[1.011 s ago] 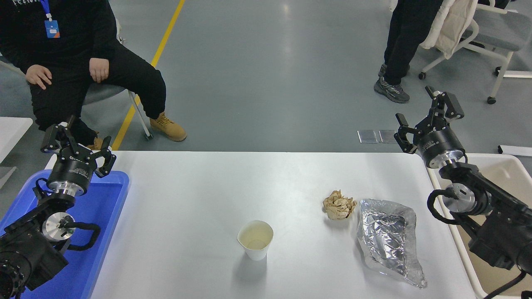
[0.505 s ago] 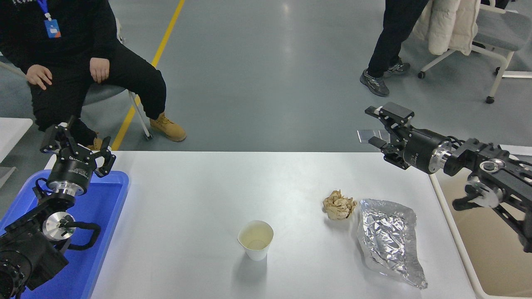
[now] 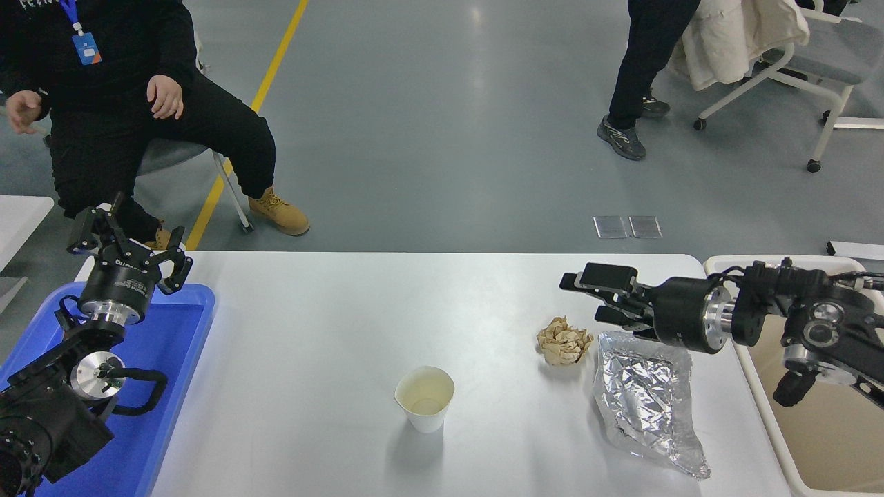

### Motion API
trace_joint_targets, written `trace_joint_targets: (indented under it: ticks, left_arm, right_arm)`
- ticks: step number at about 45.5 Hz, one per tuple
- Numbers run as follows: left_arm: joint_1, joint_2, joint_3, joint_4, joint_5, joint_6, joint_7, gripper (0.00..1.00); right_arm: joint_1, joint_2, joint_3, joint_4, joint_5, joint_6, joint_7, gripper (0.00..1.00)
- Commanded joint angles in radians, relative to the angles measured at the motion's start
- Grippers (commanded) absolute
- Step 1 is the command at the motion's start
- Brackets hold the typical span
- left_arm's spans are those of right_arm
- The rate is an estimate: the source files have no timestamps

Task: Clean the table surface

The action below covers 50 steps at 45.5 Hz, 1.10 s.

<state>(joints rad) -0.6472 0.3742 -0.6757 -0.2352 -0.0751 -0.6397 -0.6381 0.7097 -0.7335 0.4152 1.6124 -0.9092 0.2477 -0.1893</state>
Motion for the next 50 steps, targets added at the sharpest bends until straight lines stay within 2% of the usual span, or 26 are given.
trace_joint_targets:
  ticks: [1,12,25,50]
  left_arm:
    - [0.0,0.0,-0.001,0.0,0.0,0.0,0.0,1.0]
    - [0.0,0.0,0.001,0.0,0.0,0.0,0.0,1.0]
    - [0.0,0.0,0.001,0.0,0.0,0.0,0.0,1.0]
    - [0.0,0.0,0.001,0.0,0.0,0.0,0.0,1.0]
  right_arm:
    - [0.011,0.124,-0.098,0.023,-0.037,-0.001,-0.019,0.92]
    - [0.04,0.21,-0.128,-0.005,-0.045,-0.005,-0.053,0.91]
    - [0.088,0.313,-0.131,-0.129,-0.056,-0.005,-0.075,0.89]
    - [0.082,0.463,-0.15,-0.284,-0.123,-0.018,-0.096,0.87]
